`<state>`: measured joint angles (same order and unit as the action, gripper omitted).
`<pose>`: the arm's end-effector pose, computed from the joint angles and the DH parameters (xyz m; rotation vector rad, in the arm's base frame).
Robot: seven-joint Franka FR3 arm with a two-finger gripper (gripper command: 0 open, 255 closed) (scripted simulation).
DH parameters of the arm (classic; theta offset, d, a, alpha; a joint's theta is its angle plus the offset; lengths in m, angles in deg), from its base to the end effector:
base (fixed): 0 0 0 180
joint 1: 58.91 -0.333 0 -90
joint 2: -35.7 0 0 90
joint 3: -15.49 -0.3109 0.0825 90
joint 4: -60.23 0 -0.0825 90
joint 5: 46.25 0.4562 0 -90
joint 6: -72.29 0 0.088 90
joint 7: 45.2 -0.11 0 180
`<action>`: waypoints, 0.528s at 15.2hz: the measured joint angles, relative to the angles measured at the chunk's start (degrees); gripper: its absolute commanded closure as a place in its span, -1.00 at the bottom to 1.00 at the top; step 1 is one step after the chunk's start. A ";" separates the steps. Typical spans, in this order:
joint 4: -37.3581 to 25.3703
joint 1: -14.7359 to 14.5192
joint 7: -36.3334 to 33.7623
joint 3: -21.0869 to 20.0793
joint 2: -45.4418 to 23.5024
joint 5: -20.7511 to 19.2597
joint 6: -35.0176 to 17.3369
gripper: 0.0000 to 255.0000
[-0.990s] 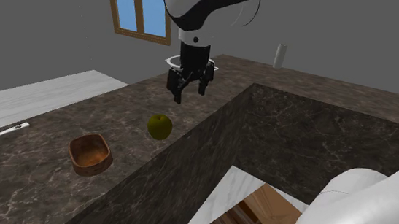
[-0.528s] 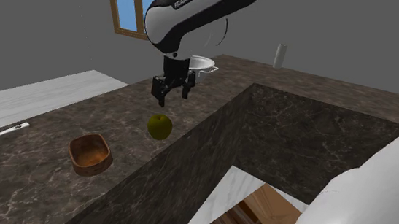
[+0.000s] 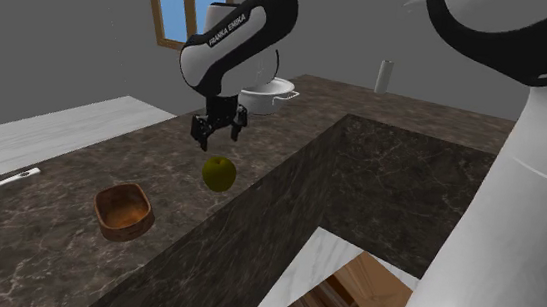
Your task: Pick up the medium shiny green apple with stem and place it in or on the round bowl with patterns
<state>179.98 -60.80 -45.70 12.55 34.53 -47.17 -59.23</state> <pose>0.6271 0.0525 0.3866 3.1220 0.1328 0.2905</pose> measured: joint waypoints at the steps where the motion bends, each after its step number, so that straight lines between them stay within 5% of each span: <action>1: 0.08 -0.08 -0.28 -0.07 -0.67 -0.11 -0.81 -1.00; 8: 0.75 -0.08 -0.51 -0.03 -4.00 -0.41 -4.90 -1.00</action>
<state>180.72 -60.88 -46.20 12.52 30.53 -47.59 -64.13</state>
